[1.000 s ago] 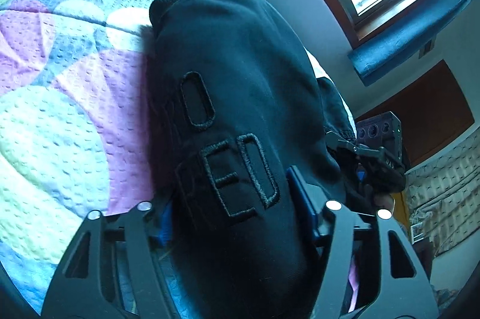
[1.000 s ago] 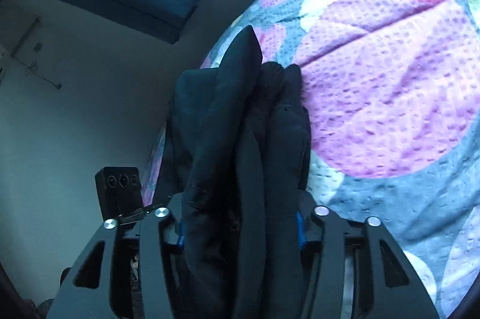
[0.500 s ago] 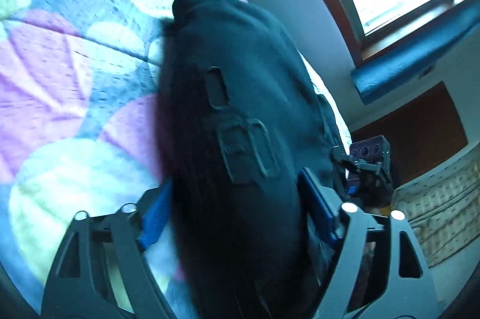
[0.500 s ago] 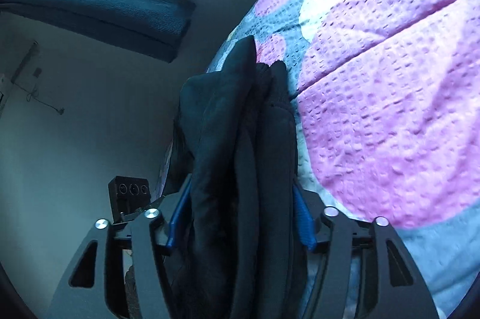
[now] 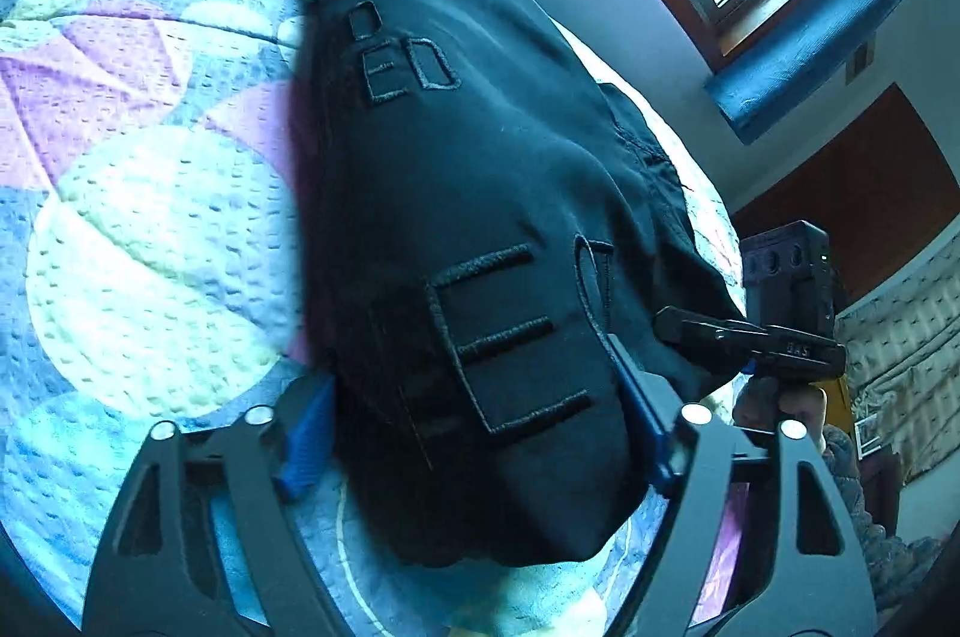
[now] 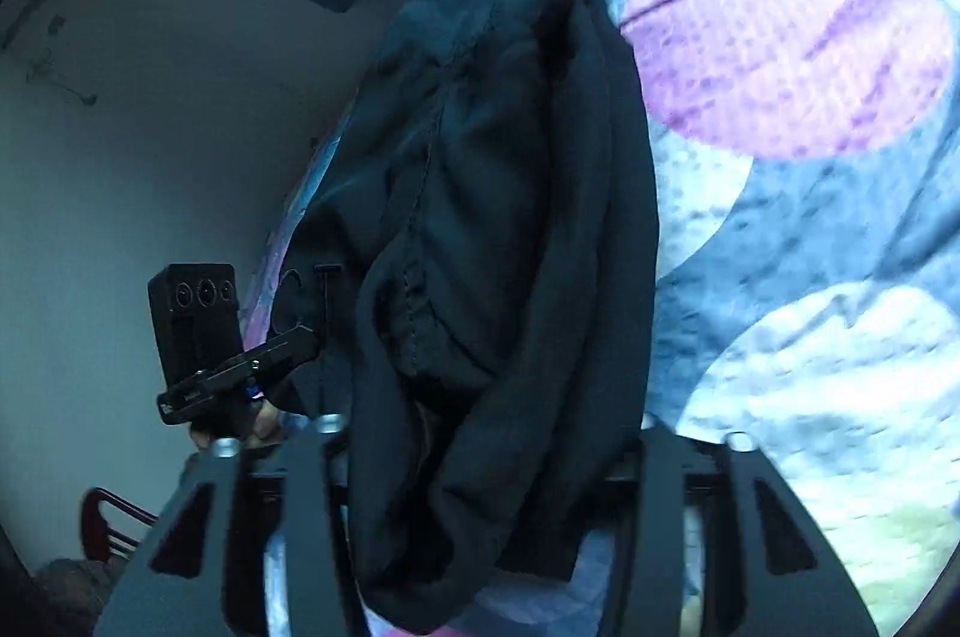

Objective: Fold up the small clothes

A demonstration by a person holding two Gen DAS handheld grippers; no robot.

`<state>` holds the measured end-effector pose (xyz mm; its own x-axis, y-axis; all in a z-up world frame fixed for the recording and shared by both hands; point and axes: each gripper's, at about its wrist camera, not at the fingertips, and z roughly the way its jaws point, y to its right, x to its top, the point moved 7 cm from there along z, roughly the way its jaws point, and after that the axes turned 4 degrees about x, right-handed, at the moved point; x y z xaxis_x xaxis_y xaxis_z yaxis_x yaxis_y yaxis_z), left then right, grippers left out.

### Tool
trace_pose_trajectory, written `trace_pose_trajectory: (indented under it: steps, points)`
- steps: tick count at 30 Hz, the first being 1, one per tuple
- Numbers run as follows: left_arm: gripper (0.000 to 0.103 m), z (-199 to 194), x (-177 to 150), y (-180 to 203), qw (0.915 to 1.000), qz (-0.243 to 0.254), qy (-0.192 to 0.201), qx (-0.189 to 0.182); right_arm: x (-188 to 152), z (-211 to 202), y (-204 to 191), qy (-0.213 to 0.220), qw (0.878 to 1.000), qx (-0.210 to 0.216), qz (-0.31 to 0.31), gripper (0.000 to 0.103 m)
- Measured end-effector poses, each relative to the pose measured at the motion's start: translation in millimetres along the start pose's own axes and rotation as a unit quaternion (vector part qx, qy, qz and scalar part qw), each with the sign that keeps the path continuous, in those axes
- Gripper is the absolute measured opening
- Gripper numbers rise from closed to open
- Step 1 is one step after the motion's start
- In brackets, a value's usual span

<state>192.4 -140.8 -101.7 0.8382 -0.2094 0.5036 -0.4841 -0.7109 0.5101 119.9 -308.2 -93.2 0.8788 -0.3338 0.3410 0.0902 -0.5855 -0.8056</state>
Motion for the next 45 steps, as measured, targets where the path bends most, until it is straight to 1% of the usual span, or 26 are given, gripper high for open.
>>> trace_pose_trajectory:
  steps: [1, 4, 7, 9, 11, 15, 18, 19, 20, 21, 26, 31, 35, 38, 40, 42, 45]
  points:
    - [0.070, -3.7, -0.1, 1.0, 1.0000, 0.001, 0.002, 0.005, -2.0, -1.5, -0.6, 0.008, 1.000, 0.008, 0.004, 0.034]
    - [0.066, -18.5, -4.5, 6.3, 0.9997, -0.009, 0.009, 0.019, -8.7, -8.1, -11.3, 0.018, 1.000, 0.024, 0.006, 0.032]
    - [0.066, -32.4, -23.4, 11.2, 0.9996, -0.011, 0.007, 0.024, -21.8, -17.2, -14.2, 0.012, 0.999, 0.035, 0.005, 0.032]
    - [0.066, -32.2, -38.6, 12.0, 0.9995, -0.004, 0.004, 0.030, -37.0, -21.2, -9.6, 0.003, 0.999, 0.038, 0.008, 0.032]
    - [0.067, -29.6, -50.1, 12.4, 0.9988, 0.012, 0.013, 0.045, -45.0, -20.5, -1.0, 0.000, 0.999, 0.042, 0.018, 0.032]
    - [0.069, -28.6, -51.0, 11.5, 0.9985, 0.012, 0.022, 0.049, -44.5, -17.4, 6.1, 0.011, 0.997, 0.067, 0.024, 0.031]
    - [0.071, -27.1, -54.3, 8.4, 0.9985, 0.012, 0.028, 0.046, -49.0, -23.1, 13.1, 0.015, 0.997, 0.074, 0.019, 0.029]
    - [0.071, -27.3, -56.2, 7.1, 0.9982, 0.015, 0.031, 0.049, -43.9, -16.7, 15.6, 0.017, 0.997, 0.076, 0.019, 0.029]
    - [0.071, -27.7, -56.5, 6.9, 0.9980, 0.017, 0.032, 0.051, -45.1, -18.7, 17.0, 0.020, 0.997, 0.078, 0.018, 0.029]
    - [0.071, -28.4, -56.4, 7.1, 0.9980, 0.017, 0.033, 0.050, -43.6, -19.0, 16.5, 0.023, 0.996, 0.079, 0.015, 0.029]
    - [0.072, -26.9, -54.3, 9.9, 0.9981, 0.014, 0.035, 0.048, -59.2, -20.1, 22.0, 0.028, 0.996, 0.078, 0.010, 0.029]
    - [0.073, -26.6, -54.8, 11.0, 0.9979, 0.014, 0.038, 0.051, -61.3, -22.9, 16.5, 0.031, 0.996, 0.081, 0.009, 0.029]
    - [0.079, -28.1, -54.7, 11.2, 0.9973, 0.018, 0.042, 0.058, -62.2, -23.6, 13.6, 0.036, 0.996, 0.084, 0.008, 0.032]
    - [0.081, -31.5, -55.3, 12.7, 0.9961, 0.026, 0.049, 0.068, -65.1, -27.9, 13.2, 0.046, 0.995, 0.084, 0.008, 0.035]
    - [0.084, -35.6, -56.6, 14.6, 0.9946, 0.033, 0.057, 0.080, -68.0, -32.1, 13.6, 0.056, 0.995, 0.081, 0.009, 0.037]
    - [0.089, -39.4, -58.2, 15.5, 0.9928, 0.038, 0.064, 0.094, -70.7, -37.0, 14.1, 0.067, 0.994, 0.081, 0.012, 0.038]
    - [0.092, -45.4, -62.0, 15.8, 0.9906, 0.039, 0.074, 0.108, -76.1, -45.7, 16.7, 0.084, 0.993, 0.080, 0.021, 0.043]
